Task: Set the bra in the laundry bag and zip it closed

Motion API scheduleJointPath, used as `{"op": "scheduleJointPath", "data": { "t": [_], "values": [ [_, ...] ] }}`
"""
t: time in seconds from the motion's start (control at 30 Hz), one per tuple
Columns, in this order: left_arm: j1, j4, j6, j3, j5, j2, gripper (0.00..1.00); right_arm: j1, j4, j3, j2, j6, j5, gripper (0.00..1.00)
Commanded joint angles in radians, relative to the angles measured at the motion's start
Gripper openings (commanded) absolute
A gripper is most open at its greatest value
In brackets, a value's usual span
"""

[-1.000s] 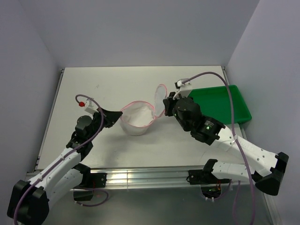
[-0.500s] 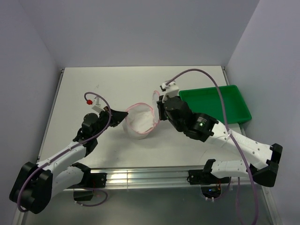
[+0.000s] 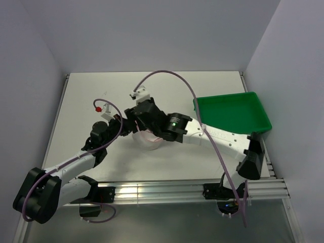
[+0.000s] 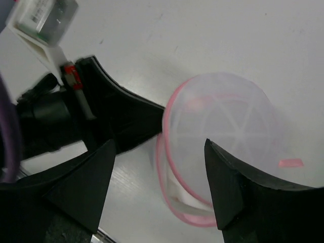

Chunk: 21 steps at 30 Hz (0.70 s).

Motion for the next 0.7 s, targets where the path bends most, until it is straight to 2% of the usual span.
{"op": "scheduleJointPath", "data": {
  "t": [0.0,0.07,0.13,0.17,0.2,0.27,0.3,0.4,0.47,0.67],
  "values": [
    [0.0,0.061,0.031,0.017,-0.011,-0.019,0.0,-0.056,0.123,-0.163,-0.198,0.052,-0.007,0.77],
    [-0.001,0.075,0.03,0.016,-0.004,-0.01,0.0,-0.12,0.229,-0.343,-0.31,0.113,-0.016,0.73],
    [0.0,0.089,0.027,0.019,0.001,0.005,0.0,-0.192,0.275,-0.444,-0.398,0.202,-0.071,0.71],
    [0.0,0.09,0.027,0.025,0.001,0.008,0.0,-0.234,0.364,-0.56,-0.429,0.229,-0.145,0.68],
    [0.0,0.093,0.031,0.028,0.002,0.014,0.0,-0.322,0.413,-0.613,-0.454,0.258,-0.193,0.68],
    [0.0,0.089,0.042,0.042,-0.007,0.019,0.0,-0.41,0.549,-0.744,-0.502,0.33,-0.339,0.69],
    [0.0,0.089,0.059,0.045,-0.01,0.022,0.0,-0.471,0.594,-0.774,-0.505,0.348,-0.382,0.71],
    [0.002,0.092,0.1,0.051,-0.015,0.031,0.0,-0.519,0.625,-0.779,-0.448,0.373,-0.528,0.79],
    [0.003,0.078,0.125,0.062,-0.033,0.037,0.0,-0.526,0.663,-0.794,-0.41,0.402,-0.565,0.91],
    [0.02,0.194,0.159,0.053,0.019,0.1,0.0,-0.581,0.864,-0.898,-0.327,0.554,-0.64,0.96]
  ]
}}
